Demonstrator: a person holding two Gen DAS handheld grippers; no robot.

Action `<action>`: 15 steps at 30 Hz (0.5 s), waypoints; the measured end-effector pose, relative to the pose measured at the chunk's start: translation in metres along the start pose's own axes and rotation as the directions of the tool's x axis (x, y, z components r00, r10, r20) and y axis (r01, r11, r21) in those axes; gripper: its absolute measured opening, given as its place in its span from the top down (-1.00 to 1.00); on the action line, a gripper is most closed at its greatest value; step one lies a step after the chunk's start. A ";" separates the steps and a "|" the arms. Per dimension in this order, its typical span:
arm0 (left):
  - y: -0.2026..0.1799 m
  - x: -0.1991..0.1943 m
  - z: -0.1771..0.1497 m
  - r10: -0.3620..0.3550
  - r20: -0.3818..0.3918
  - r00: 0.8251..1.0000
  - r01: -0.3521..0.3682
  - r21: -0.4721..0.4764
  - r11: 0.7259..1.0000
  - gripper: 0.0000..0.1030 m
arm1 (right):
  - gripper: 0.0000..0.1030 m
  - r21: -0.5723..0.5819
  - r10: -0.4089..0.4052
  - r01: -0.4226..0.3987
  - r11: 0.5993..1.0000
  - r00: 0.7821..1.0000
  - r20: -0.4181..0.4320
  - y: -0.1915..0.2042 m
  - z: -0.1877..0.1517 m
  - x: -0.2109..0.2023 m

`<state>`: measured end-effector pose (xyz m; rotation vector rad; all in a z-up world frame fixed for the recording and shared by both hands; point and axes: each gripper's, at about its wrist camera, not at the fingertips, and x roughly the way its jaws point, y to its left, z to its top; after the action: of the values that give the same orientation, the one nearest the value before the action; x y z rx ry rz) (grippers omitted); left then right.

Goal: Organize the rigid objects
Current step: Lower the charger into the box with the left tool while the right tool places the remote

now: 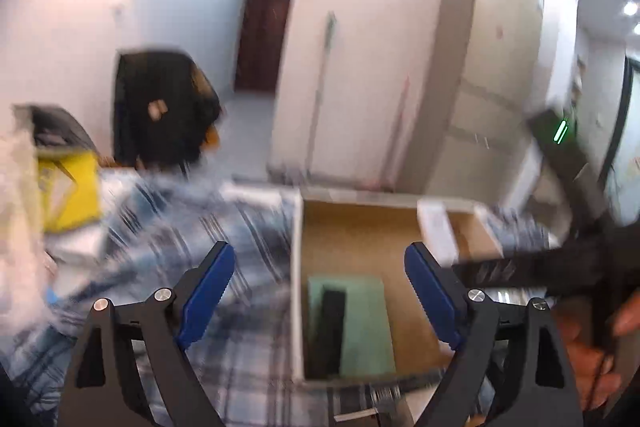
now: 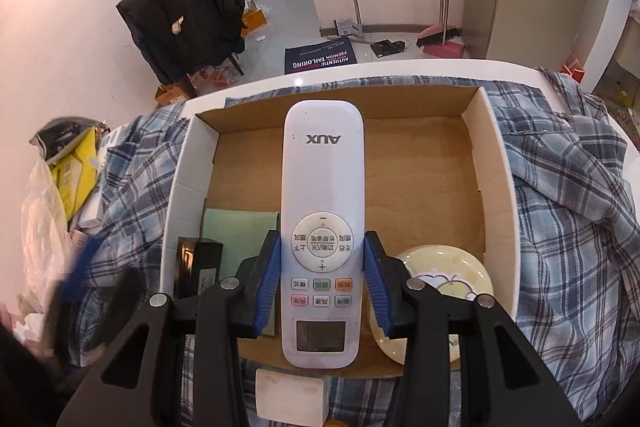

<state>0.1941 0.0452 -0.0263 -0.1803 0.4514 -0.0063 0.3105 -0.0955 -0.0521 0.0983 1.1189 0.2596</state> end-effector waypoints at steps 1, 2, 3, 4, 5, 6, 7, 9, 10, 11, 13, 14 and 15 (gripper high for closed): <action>0.002 -0.004 0.002 0.011 0.024 1.000 -0.011 -0.004 1.000 -0.72 | 0.24 0.001 -0.002 0.002 1.000 1.000 -0.004 0.000 0.000 0.002; 0.003 -0.006 0.004 0.019 0.033 0.999 -0.018 -0.013 1.000 -0.72 | 0.24 0.003 -0.005 0.005 1.000 1.000 -0.009 -0.001 0.000 0.005; 0.007 -0.007 0.005 0.026 0.041 0.999 -0.025 -0.028 0.999 -0.72 | 0.24 0.005 -0.006 0.006 1.000 1.000 -0.014 -0.002 -0.001 0.007; 0.010 -0.007 0.006 0.027 0.043 0.999 -0.026 -0.039 0.999 -0.72 | 0.24 0.009 -0.003 0.004 1.000 1.000 -0.017 -0.003 -0.001 0.009; 0.014 -0.005 0.006 0.024 0.037 0.999 -0.022 -0.054 0.998 -0.72 | 0.24 0.006 -0.003 0.004 1.000 1.000 -0.012 -0.003 -0.001 0.009; 0.015 -0.005 0.005 0.023 0.027 0.999 -0.022 -0.059 0.998 -0.72 | 0.24 0.002 -0.009 0.009 1.000 1.000 -0.010 -0.002 -0.001 0.010; 0.016 -0.002 0.004 0.028 0.013 1.000 -0.027 -0.064 0.998 -0.72 | 0.24 -0.005 -0.018 0.018 1.000 1.000 -0.008 -0.001 -0.001 0.011; 0.017 0.003 0.003 0.040 -0.012 0.999 -0.041 -0.069 0.997 -0.72 | 0.24 -0.020 -0.029 0.029 0.999 1.000 -0.009 0.001 -0.001 0.013; 0.017 0.004 0.003 0.044 -0.016 0.999 -0.045 -0.070 0.997 -0.72 | 0.24 -0.027 -0.031 0.031 0.999 0.999 -0.012 0.002 -0.001 0.015; 0.018 0.005 0.003 0.049 -0.020 0.999 -0.050 -0.075 0.996 -0.72 | 0.24 -0.031 -0.031 0.030 0.999 0.999 -0.017 0.002 -0.001 0.017; 0.021 0.004 0.003 0.045 -0.018 0.999 -0.046 -0.090 0.995 -0.72 | 0.23 -0.028 -0.024 0.023 0.999 1.000 -0.016 0.001 -0.001 0.019; 0.023 0.003 0.003 0.041 -0.018 0.999 -0.043 -0.098 0.994 -0.72 | 0.21 -0.025 -0.020 0.019 1.000 1.000 -0.014 0.001 -0.001 0.018; 0.024 0.003 0.003 0.044 -0.018 0.999 -0.046 -0.102 0.994 -0.72 | 0.08 -0.025 -0.012 0.011 1.000 1.000 -0.014 0.001 -0.001 0.017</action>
<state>0.1971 0.0693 -0.0293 -0.2714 0.4718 0.0597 0.3164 -0.0905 -0.0672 0.0678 1.1297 0.2644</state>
